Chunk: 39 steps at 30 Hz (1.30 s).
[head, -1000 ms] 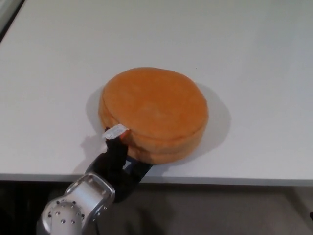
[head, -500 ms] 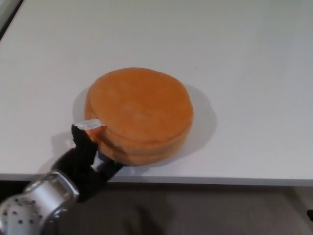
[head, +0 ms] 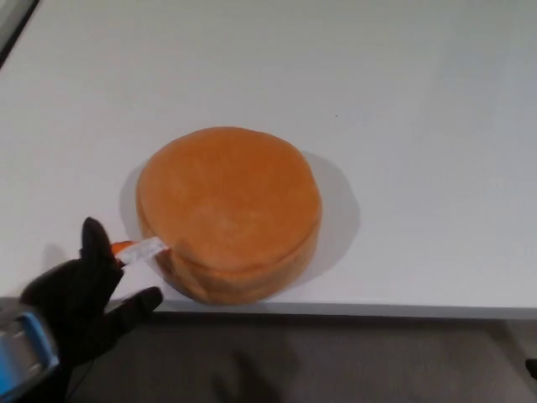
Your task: A soft plate is kept in the center of the table close to the robot and the robot uses its left hand to pick up the plate, turns it upside down and places it back on the table
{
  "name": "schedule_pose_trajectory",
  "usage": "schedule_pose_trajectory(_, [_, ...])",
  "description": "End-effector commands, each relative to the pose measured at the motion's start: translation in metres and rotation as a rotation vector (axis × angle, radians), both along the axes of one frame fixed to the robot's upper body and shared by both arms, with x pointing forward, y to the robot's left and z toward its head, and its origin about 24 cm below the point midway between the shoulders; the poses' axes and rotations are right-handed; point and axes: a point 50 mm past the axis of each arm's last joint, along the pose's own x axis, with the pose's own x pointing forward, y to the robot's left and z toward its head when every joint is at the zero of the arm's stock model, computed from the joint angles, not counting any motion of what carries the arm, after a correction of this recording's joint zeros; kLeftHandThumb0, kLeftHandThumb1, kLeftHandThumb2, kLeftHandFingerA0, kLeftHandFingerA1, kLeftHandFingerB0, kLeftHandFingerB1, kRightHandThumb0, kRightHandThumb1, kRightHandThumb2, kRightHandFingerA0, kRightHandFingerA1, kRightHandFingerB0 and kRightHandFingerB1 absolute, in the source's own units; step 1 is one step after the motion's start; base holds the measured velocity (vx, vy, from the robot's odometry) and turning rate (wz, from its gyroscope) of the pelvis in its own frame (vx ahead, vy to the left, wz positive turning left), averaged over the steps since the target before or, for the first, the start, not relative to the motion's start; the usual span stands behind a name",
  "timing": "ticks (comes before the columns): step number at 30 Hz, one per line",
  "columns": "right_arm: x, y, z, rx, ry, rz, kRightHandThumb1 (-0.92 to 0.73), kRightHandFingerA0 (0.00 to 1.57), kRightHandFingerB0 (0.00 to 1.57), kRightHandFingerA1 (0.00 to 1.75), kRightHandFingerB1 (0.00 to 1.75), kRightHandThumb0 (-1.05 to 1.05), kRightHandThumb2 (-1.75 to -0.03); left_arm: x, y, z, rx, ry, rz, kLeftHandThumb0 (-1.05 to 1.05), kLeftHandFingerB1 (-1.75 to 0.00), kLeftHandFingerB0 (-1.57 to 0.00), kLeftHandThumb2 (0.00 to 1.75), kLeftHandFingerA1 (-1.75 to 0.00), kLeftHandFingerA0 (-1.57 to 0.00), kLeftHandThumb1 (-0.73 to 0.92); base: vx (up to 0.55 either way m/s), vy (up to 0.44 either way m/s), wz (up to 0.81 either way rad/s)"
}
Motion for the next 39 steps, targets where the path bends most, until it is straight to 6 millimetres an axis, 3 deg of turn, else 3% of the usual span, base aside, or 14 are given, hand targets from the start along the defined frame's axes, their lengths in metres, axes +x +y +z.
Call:
schedule_pose_trajectory(1, [-0.002,-0.003,0.001,-0.013,0.027,0.003,-0.90,0.37,0.17,0.44,0.34,-0.79,-0.67,-0.018,0.004,0.010,0.090,0.046,-0.233,-1.01,0.00,0.00,1.07,-0.13,0.00,0.80,0.00,0.000,0.00])
schedule_pose_trajectory(8, [0.000,-0.005,0.003,-0.025,0.019,0.000,-0.90,0.38,0.17,0.43,0.33,-0.79,-0.67,-0.020,0.006,0.021,0.246,0.020,-0.345,-1.00,0.00,0.00,1.08,-0.16,0.00,0.77,0.00,0.000,0.00])
schedule_pose_trajectory(10, [0.000,-0.005,0.002,-0.019,0.019,-0.002,-0.90,0.38,0.17,0.44,0.34,-0.80,-0.67,-0.022,0.006,0.023,0.249,0.009,-0.350,-1.03,0.00,0.00,0.78,0.00,0.00,0.92,0.00,0.000,0.00])
schedule_pose_trajectory(12, [0.002,-0.006,0.002,-0.014,0.019,0.001,-0.90,0.37,0.16,0.44,0.34,-0.80,-0.67,-0.028,0.003,0.028,0.261,-0.043,-0.349,-1.04,0.00,0.00,0.80,0.00,0.00,0.92,0.00,0.000,0.00])
schedule_pose_trajectory(13, [0.001,-0.005,0.002,-0.016,0.020,0.002,-0.90,0.37,0.16,0.43,0.33,-0.80,-0.67,-0.034,0.001,0.029,0.291,-0.088,-0.341,-1.04,0.00,0.00,1.15,-0.17,0.00,0.79,0.00,0.000,0.00])
schedule_pose_trajectory(15, [0.000,-0.005,0.001,-0.014,0.024,-0.001,-0.89,0.38,0.17,0.43,0.34,-0.80,-0.67,-0.043,-0.001,0.030,0.340,-0.150,-0.339,-1.03,0.00,0.00,1.15,-0.15,0.00,0.78,0.00,0.000,0.00])
schedule_pose_trajectory(16, [0.000,-0.005,0.002,-0.014,0.023,-0.003,-0.89,0.38,0.17,0.44,0.34,-0.80,-0.67,-0.048,-0.002,0.029,0.342,-0.177,-0.334,-1.00,0.00,0.00,0.74,0.00,0.00,0.92,0.00,0.000,0.00])
schedule_pose_trajectory(19, [-0.001,-0.004,0.001,-0.016,0.021,0.002,-0.90,0.38,0.17,0.45,0.35,-0.80,-0.67,-0.062,-0.002,0.025,0.383,-0.288,-0.317,-1.04,0.00,0.00,0.71,0.00,0.00,0.92,0.00,0.000,0.00])
schedule_pose_trajectory(20, [-0.001,-0.004,0.000,-0.011,0.023,0.002,-0.90,0.38,0.17,0.45,0.35,-0.81,-0.67,-0.064,-0.001,0.023,0.404,-0.319,-0.312,-1.05,-0.01,0.00,1.20,-0.09,0.00,0.76,0.00,0.000,0.00])
schedule_pose_trajectory(29, [-0.005,-0.005,-0.001,-0.019,0.029,0.000,-0.90,0.38,0.17,0.44,0.34,-0.79,-0.67,-0.086,-0.001,0.012,0.493,-0.507,-0.233,-1.04,-0.05,0.00,1.20,-0.04,0.00,0.75,0.00,0.000,0.00])
schedule_pose_trajectory(30, [-0.005,-0.005,0.000,-0.020,0.028,0.003,-0.90,0.37,0.17,0.44,0.34,-0.79,-0.67,-0.088,-0.001,0.011,0.491,-0.536,-0.230,-1.02,0.00,0.00,0.71,-0.01,0.00,0.92,0.00,0.000,0.00])
schedule_pose_trajectory(31, [-0.005,-0.005,0.000,-0.018,0.027,0.003,-0.90,0.37,0.17,0.44,0.34,-0.79,-0.67,-0.090,0.000,0.010,0.491,-0.561,-0.231,-1.02,0.00,0.00,0.71,-0.01,0.00,0.92,0.00,0.000,0.00])
schedule_pose_trajectory(32, [-0.005,-0.005,0.000,-0.016,0.026,0.002,-0.90,0.37,0.18,0.45,0.35,-0.79,-0.67,-0.093,0.004,0.006,0.549,-0.613,-0.236,-1.04,-0.08,0.00,1.23,-0.04,0.00,0.80,0.00,0.000,0.00])
schedule_pose_trajectory(39, [-0.005,-0.005,0.000,-0.008,0.034,-0.006,-0.89,0.38,0.19,0.43,0.34,-0.80,-0.67,-0.112,0.018,-0.014,0.577,-0.665,-0.188,-1.05,-0.06,0.00,1.19,-0.03,0.00,0.76,0.00,0.000,0.00])
